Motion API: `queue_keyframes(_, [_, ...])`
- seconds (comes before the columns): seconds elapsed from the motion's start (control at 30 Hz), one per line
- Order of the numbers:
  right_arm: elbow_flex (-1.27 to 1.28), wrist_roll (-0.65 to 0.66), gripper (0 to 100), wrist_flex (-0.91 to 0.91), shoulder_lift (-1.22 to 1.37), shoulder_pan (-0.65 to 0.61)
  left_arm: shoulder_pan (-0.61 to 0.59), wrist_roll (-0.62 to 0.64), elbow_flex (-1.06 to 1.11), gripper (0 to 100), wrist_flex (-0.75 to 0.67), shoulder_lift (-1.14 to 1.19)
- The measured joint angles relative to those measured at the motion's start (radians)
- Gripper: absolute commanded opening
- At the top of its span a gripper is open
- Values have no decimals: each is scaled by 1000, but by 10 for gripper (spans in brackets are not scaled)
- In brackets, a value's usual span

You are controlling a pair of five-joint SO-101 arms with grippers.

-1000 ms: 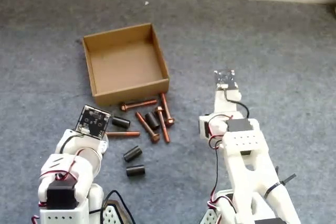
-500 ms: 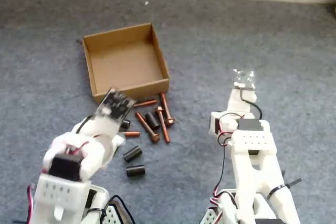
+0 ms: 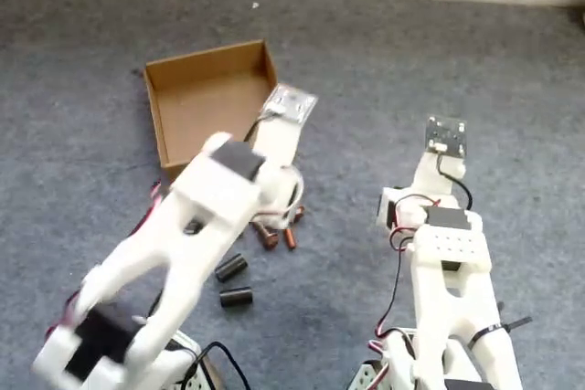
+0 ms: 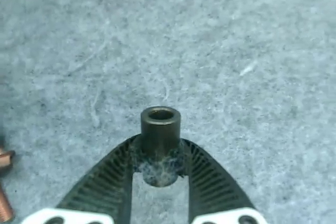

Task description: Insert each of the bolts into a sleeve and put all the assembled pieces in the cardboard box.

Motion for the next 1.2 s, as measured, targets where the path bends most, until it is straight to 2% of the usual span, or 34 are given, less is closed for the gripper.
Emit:
queue_keyframes(0.2, [0, 0, 5, 0, 0, 52, 3, 92, -262, 155, 0, 362])
queue_keyframes(0.4, [0, 0, 5, 0, 0, 103, 3, 120, -404, 151, -2, 582])
queue_keyframes(0.83, [0, 0, 5, 0, 0, 112, -28, 121, -433, 150, 0, 626])
queue_keyframes(1.2, [0, 0, 5, 0, 0, 110, -114, 121, -516, 150, 146, 628])
